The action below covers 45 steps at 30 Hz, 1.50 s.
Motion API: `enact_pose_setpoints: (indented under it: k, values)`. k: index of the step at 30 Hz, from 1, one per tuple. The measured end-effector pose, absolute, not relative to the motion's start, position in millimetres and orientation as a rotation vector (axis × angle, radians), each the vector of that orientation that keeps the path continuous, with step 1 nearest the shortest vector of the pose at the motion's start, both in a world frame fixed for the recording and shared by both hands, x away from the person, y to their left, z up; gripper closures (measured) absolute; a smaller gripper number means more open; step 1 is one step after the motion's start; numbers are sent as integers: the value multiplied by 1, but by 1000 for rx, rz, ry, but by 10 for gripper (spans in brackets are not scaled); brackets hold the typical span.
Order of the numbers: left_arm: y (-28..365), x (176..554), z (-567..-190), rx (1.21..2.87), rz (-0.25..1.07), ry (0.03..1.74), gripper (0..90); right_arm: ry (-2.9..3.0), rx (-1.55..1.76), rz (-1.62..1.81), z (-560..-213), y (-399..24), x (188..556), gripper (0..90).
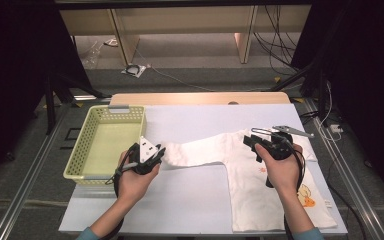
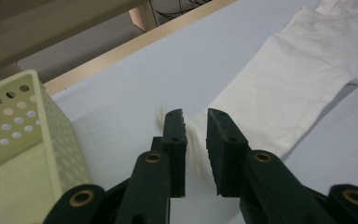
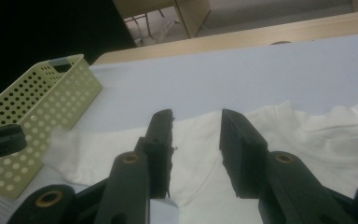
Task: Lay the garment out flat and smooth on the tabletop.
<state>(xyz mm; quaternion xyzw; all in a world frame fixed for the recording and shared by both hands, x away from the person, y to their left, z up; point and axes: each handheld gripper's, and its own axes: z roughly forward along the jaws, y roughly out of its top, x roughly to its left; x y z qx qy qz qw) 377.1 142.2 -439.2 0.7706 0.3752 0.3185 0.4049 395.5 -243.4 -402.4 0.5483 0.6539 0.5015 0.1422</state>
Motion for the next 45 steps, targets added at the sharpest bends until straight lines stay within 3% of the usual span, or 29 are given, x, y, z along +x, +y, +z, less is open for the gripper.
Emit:
enact_pose_setpoints:
  k: [6,11,20,28,38,45]
  values:
    - [151,367,-438,1916,807,940,705,1879,1579,1412,-405,-255,392,625]
    - [152,361,-442,1910,757,915,611,1932,1528,1345,-413,-266,388,576]
    - [148,354,-451,1937,581,883,331,2128,1302,1196,-442,-275,376,439]
    - [146,351,-450,1945,547,867,147,2117,1271,1200,-448,-277,369,335]
    - [142,349,-450,1952,552,831,66,2098,1282,1190,-447,-276,371,278]
    - [143,349,-450,1955,554,835,63,2077,1292,1193,-445,-280,371,275]
